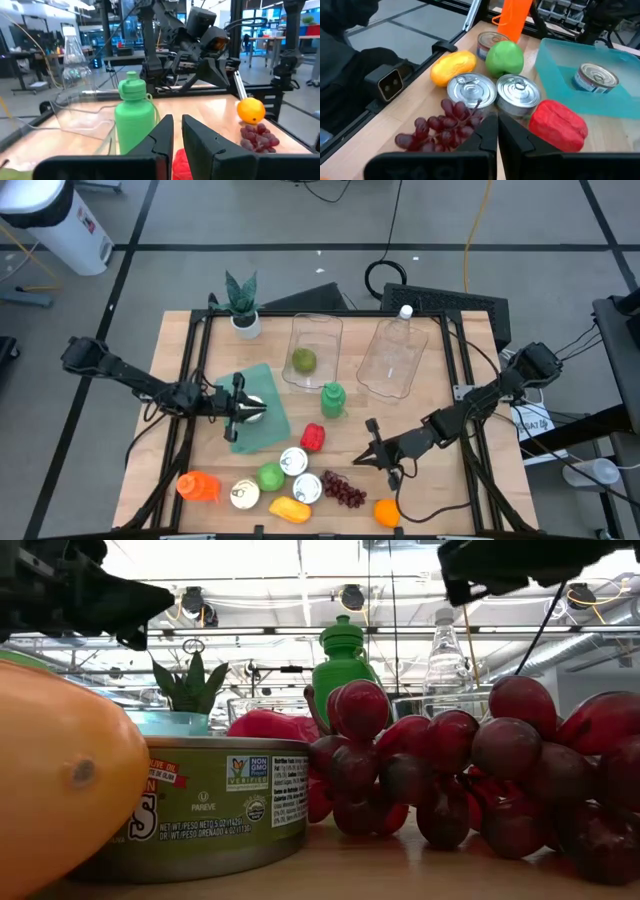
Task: Pick & Place Food Item
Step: Put the green water bottle into the right transparent bin
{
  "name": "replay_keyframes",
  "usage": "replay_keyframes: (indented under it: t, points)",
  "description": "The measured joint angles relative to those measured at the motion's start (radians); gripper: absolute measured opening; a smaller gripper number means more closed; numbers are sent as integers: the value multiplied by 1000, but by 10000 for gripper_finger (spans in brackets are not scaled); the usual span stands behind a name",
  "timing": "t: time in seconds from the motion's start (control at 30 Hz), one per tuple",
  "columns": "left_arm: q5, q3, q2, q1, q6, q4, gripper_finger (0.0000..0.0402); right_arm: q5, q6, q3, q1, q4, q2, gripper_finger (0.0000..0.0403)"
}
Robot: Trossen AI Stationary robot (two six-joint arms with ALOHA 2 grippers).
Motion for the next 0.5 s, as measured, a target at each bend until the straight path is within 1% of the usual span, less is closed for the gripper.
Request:
replay_keyframes:
  t: [0.03, 0.1, 0.17, 0.23, 0.33, 0.4, 0.43, 0.5]
  points:
    - [-12, 0, -7, -9, 8, 0, 49, 1, 0, -7, 6, 1, -18, 4]
    - [-68, 0, -27, -34, 29, -8, 49, 11, 0, -16, 19, -10, -76, 4]
    - [-147, 1, -55, -66, 46, -45, 49, 70, 4, -27, 34, -64, -148, 4]
    - [-248, 1, -90, -101, 46, -116, 49, 134, 14, -34, 46, -146, -230, 4]
    - [-369, 1, -137, -151, 29, -193, 49, 179, 12, -58, 53, -249, -368, 4]
    - [-412, 1, -165, -182, 15, -219, 49, 181, -9, -102, 54, -246, -458, 4]
    - [-429, 1, -177, -197, 11, -231, 49, 166, -33, -138, 54, -210, -502, 4]
    - [-459, 1, -195, -224, 8, -248, 49, 96, -92, -223, 46, -85, -577, 4]
